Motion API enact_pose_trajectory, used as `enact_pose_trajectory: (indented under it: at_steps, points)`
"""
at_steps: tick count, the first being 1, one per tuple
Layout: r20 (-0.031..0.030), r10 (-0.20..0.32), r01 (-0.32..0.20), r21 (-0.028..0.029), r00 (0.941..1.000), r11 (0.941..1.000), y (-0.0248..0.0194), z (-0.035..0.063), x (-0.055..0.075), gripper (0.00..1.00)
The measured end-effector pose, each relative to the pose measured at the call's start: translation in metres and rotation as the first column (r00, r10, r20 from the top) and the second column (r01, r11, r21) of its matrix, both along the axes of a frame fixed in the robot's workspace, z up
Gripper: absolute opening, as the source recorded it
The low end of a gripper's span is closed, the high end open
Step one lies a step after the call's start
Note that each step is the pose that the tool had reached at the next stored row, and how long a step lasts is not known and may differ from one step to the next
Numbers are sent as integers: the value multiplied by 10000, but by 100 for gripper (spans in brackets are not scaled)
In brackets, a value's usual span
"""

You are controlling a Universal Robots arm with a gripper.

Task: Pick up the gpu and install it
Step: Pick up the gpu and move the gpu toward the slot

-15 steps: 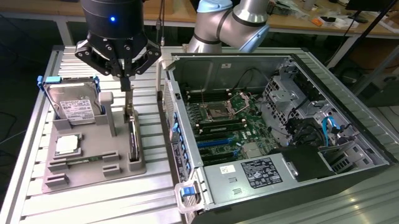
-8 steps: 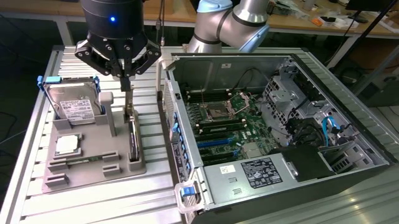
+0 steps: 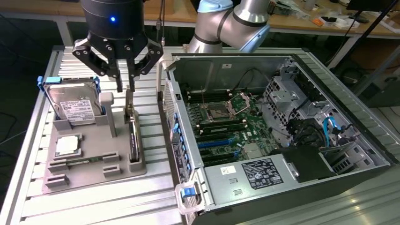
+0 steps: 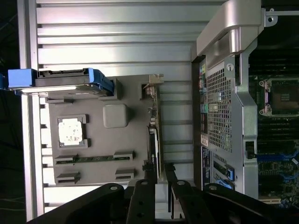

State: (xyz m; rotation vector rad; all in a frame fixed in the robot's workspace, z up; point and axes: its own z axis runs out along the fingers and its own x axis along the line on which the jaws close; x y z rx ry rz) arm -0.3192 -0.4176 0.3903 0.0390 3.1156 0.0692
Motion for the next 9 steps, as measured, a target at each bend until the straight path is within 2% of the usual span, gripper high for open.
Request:
enact_pose_trajectory:
  at_steps: [1, 4, 5, 6, 8, 9]
  points:
    - [0, 0, 0, 0, 10000, 10000, 0, 0, 0, 24]
    - [1, 0, 0, -1, 10000, 10000, 0, -8, 0, 42]
    - [1, 1, -1, -11, 10000, 10000, -1, -23, 0, 48]
    - [0, 1, -1, -26, 10000, 10000, -1, -39, 0, 48]
    - [1, 0, 0, -48, 10000, 10000, 0, -90, 0, 60]
    - [0, 1, -1, -55, 10000, 10000, 0, -114, 0, 60]
